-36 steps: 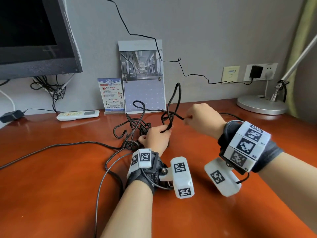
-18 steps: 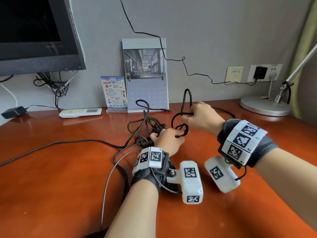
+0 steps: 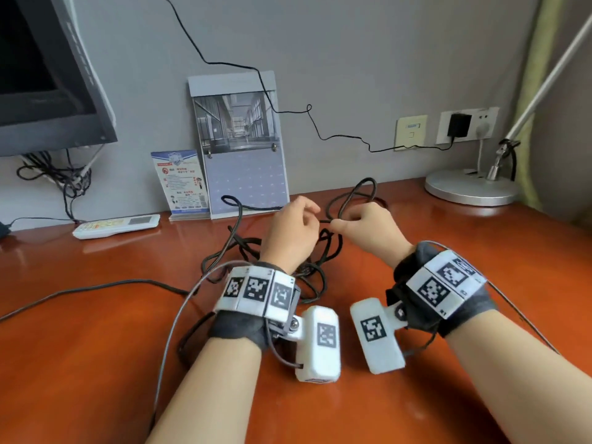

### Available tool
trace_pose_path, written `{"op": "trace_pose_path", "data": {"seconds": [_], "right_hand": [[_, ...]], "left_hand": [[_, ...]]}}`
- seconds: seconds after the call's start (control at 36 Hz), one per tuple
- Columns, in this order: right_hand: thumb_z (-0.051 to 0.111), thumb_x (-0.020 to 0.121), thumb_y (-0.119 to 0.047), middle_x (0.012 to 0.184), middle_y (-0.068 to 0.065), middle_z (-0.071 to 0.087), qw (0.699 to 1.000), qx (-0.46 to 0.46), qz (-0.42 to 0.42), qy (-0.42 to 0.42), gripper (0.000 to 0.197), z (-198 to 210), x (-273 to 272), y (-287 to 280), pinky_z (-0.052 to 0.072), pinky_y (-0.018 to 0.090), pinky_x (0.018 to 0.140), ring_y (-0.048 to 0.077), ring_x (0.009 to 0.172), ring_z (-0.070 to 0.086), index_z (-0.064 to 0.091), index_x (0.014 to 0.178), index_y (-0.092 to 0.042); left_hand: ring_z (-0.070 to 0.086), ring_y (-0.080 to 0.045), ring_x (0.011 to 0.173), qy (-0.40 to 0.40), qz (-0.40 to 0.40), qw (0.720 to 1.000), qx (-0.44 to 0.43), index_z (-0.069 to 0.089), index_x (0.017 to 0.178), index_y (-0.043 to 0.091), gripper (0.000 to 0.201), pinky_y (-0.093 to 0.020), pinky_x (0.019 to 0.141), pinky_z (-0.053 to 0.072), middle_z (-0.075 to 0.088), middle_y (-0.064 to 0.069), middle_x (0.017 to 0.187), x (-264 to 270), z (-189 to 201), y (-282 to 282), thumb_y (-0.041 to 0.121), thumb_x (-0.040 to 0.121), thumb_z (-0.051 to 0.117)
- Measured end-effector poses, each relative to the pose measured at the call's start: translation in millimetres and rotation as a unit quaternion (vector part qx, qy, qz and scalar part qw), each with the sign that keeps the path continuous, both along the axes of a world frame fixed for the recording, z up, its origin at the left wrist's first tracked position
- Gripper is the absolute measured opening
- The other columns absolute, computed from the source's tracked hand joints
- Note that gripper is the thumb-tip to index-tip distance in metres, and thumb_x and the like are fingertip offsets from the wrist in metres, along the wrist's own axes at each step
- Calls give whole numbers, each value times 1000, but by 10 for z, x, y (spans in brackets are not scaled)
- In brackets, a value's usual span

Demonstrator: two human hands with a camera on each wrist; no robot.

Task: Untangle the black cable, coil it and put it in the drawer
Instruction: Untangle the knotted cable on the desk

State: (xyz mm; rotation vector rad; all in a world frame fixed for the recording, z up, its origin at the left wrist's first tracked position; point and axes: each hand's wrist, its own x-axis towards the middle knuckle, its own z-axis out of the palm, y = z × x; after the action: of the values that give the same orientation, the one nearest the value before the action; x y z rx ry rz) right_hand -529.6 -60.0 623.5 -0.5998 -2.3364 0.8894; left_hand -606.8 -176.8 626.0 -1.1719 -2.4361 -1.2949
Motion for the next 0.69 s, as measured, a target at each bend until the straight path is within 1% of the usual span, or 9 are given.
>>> {"op": "trace_pose_path", "data": {"seconds": [0.06, 0.14, 0.25, 0.33, 0.39, 0.47, 0.58, 0.64, 0.69], "right_hand": [[65, 81, -28, 61, 7, 50, 999, -44, 9, 25, 37, -88, 12, 48, 33, 25, 53, 14, 59, 43, 59, 68, 7], [66, 80, -26, 63, 6, 50, 994, -94, 27, 40, 33, -166, 19, 98, 36, 26, 57, 15, 62, 47, 60, 69, 4], [67, 80, -21, 59, 2, 44, 990, -116, 60, 50, 26, -155, 34, 149, 36, 26, 60, 13, 58, 42, 54, 64, -5], [66, 81, -20, 55, -5, 39, 991, -107, 66, 48, 25, -169, 30, 167, 29, 18, 51, 7, 51, 34, 50, 66, -9], [64, 82, -19, 59, -5, 40, 992, -91, 63, 56, 20, -181, 44, 173, 27, 15, 49, 7, 52, 35, 52, 70, -9], [62, 83, -20, 80, 0, 44, 992, -84, 65, 63, 15, -201, 43, 191, 31, 17, 57, 10, 70, 43, 60, 82, -6], [61, 78, -27, 114, 10, 51, 988, -89, 92, 85, 20, -204, 2, 126, 38, 13, 79, 13, 99, 50, 64, 95, -18], [61, 82, -20, 117, 7, 45, 990, -80, 84, 78, 22, -193, 22, 96, 35, 12, 84, 10, 102, 43, 61, 103, -16], [59, 84, -15, 113, 2, 43, 991, -83, 88, 57, 24, -194, 50, 98, 35, 11, 81, 10, 101, 41, 58, 108, -14]], "left_hand": [[58, -15, 91, -1, -23, 997, -77, 62, 88, 26, 19, -27, 81, 46, 63, 6, 93, -28, 78, 92, 16, 94, 46], [61, -20, 87, 9, -31, 987, -154, 67, 85, 20, 21, -33, 80, 50, 68, 1, 89, -72, 150, 175, 24, 93, 47], [47, -15, 57, -29, -68, 982, -172, 67, 84, 10, 27, -26, 54, 35, 53, 1, 62, -52, 172, 209, 21, 95, 45], [38, -13, 53, -41, -77, 980, -179, 64, 79, 10, 25, -19, 44, 25, 46, 0, 59, -31, 214, 207, 14, 94, 45], [36, -12, 50, -46, -60, 982, -172, 59, 68, 12, 26, -18, 42, 26, 43, 2, 52, -30, 238, 179, 11, 91, 47], [30, -12, 43, -67, -25, 985, -155, 46, 57, 15, 29, -26, 46, 25, 34, 7, 38, -26, 272, 96, 16, 86, 48], [34, -16, 51, -58, -28, 984, -164, 33, 56, 15, 40, -29, 55, 21, 35, -3, 55, 22, 272, 39, 35, 86, 51], [32, -10, 40, -56, -39, 985, -162, 42, 54, 12, 43, -23, 45, 23, 35, 3, 45, 50, 277, 22, 37, 87, 52], [36, -5, 32, -62, -63, 983, -162, 60, 57, 14, 39, -19, 42, 25, 35, 9, 32, 87, 298, 3, 32, 91, 51]]}}
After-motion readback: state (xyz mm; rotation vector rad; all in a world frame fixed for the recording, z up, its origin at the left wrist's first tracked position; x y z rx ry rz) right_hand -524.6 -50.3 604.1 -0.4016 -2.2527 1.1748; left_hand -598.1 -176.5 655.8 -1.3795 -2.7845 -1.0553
